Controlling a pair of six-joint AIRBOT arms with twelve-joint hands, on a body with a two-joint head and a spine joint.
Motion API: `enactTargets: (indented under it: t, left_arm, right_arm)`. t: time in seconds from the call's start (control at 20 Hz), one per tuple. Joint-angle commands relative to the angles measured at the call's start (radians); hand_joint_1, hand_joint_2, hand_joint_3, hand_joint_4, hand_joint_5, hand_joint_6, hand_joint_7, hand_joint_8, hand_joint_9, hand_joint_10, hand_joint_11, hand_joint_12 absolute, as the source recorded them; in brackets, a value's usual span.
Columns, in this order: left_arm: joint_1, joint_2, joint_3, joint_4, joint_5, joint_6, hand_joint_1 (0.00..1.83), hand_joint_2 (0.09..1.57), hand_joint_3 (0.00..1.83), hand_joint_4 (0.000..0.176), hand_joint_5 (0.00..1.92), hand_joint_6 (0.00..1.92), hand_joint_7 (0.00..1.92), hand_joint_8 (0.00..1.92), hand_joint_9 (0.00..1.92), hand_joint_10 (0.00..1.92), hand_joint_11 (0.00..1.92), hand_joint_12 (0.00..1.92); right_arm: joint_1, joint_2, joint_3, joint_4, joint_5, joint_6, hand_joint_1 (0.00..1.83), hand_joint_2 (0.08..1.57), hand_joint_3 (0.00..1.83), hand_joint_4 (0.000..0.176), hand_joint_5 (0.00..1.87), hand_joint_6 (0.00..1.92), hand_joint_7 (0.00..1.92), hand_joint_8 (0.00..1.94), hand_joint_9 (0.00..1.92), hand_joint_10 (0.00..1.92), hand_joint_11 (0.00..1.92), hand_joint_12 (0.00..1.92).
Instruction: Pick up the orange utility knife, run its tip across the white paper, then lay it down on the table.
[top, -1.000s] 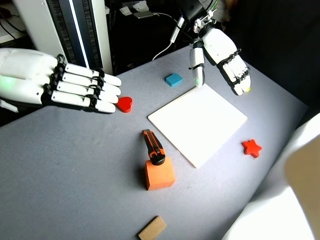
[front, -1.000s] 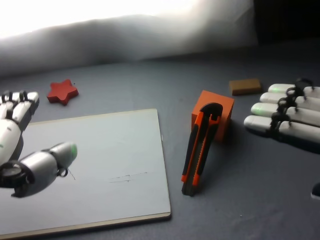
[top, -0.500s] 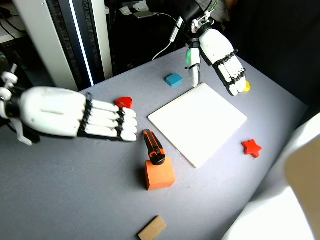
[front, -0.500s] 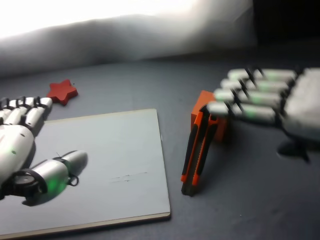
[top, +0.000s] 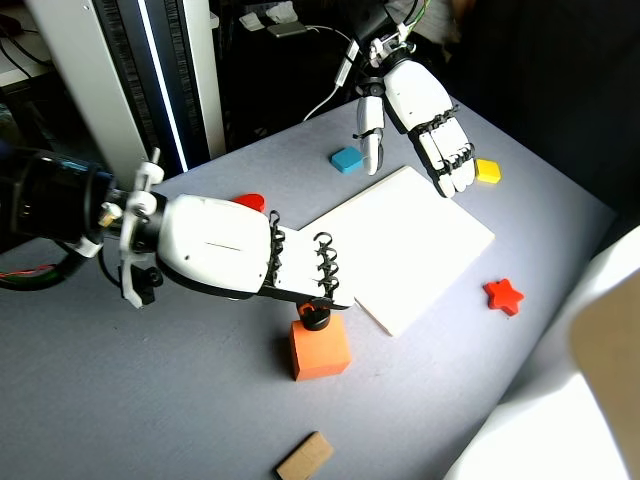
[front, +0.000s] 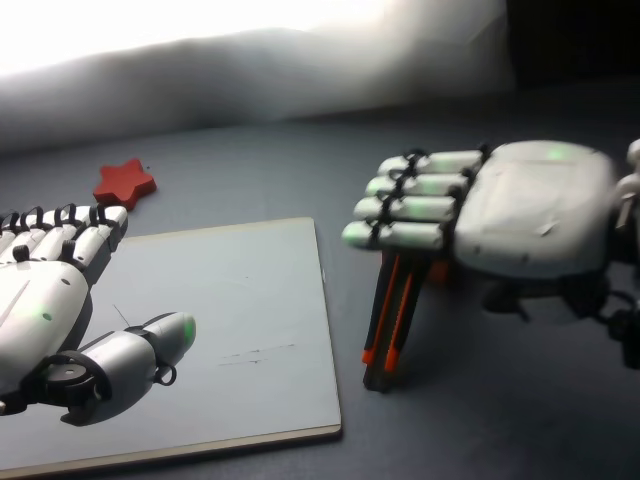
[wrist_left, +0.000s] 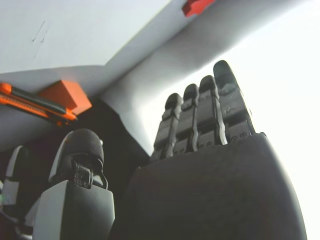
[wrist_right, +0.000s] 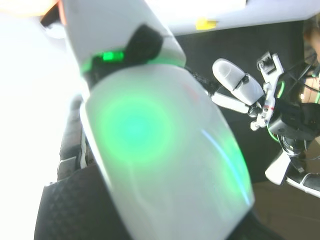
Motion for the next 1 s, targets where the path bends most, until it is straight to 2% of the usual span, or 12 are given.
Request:
enactTargets:
  t: [0.0, 0.15, 0.25, 0.45, 0.55, 0.7, 0.95]
  left_arm:
    - [-0.01, -0.001, 0.004, 0.053, -0.092, 0.002, 0.11, 1.28, 0.0, 0.0, 0.0, 0.0, 0.0, 0.0, 0.0, 0.0, 0.0, 0.17]
    - [-0.022, -0.013, 0.025, 0.052, -0.092, 0.001, 0.09, 1.28, 0.0, 0.0, 0.0, 0.0, 0.0, 0.0, 0.0, 0.0, 0.0, 0.29]
    - [-0.022, -0.017, 0.029, 0.041, -0.092, 0.0, 0.09, 1.28, 0.0, 0.0, 0.0, 0.0, 0.0, 0.0, 0.0, 0.0, 0.0, 0.3]
    - [-0.011, -0.017, 0.028, 0.038, -0.092, 0.003, 0.1, 1.28, 0.0, 0.0, 0.0, 0.0, 0.0, 0.0, 0.0, 0.0, 0.0, 0.16]
    - [-0.011, -0.019, 0.031, 0.034, -0.092, 0.003, 0.08, 1.29, 0.0, 0.0, 0.0, 0.0, 0.0, 0.0, 0.0, 0.0, 0.0, 0.12]
    - [-0.013, -0.021, 0.034, 0.027, -0.092, 0.002, 0.11, 1.28, 0.0, 0.0, 0.0, 0.0, 0.0, 0.0, 0.0, 0.0, 0.0, 0.16]
    - [-0.013, -0.023, 0.031, 0.026, -0.092, -0.001, 0.1, 1.28, 0.0, 0.0, 0.0, 0.0, 0.0, 0.0, 0.0, 0.0, 0.0, 0.34]
  right_arm:
    - [0.014, -0.008, 0.006, 0.006, 0.072, 0.003, 1.22, 1.1, 0.0, 0.0, 0.0, 0.0, 0.0, 0.0, 0.0, 0.0, 0.0, 0.0]
    - [0.024, -0.064, 0.039, -0.036, 0.037, 0.002, 1.24, 1.1, 0.0, 0.0, 0.0, 0.0, 0.0, 0.0, 0.0, 0.0, 0.0, 0.0]
    - [0.039, -0.102, 0.062, -0.048, -0.032, 0.002, 1.22, 1.1, 0.0, 0.0, 0.0, 0.0, 0.0, 0.0, 0.0, 0.0, 0.0, 0.0]
    - [0.043, -0.143, 0.09, -0.068, -0.121, 0.002, 1.25, 1.09, 0.0, 0.0, 0.0, 0.0, 0.0, 0.0, 0.0, 0.0, 0.0, 0.0]
    - [0.038, -0.164, 0.11, -0.068, -0.123, 0.003, 1.26, 1.09, 0.0, 0.0, 0.0, 0.0, 0.0, 0.0, 0.0, 0.0, 0.0, 0.0]
    - [0.045, -0.199, 0.138, -0.071, -0.123, 0.003, 1.21, 1.11, 0.0, 0.0, 0.0, 0.0, 0.0, 0.0, 0.0, 0.0, 0.0, 0.0]
    - [0.053, -0.249, 0.168, -0.083, -0.146, 0.002, 1.24, 1.11, 0.0, 0.0, 0.0, 0.0, 0.0, 0.0, 0.0, 0.0, 0.0, 0.0]
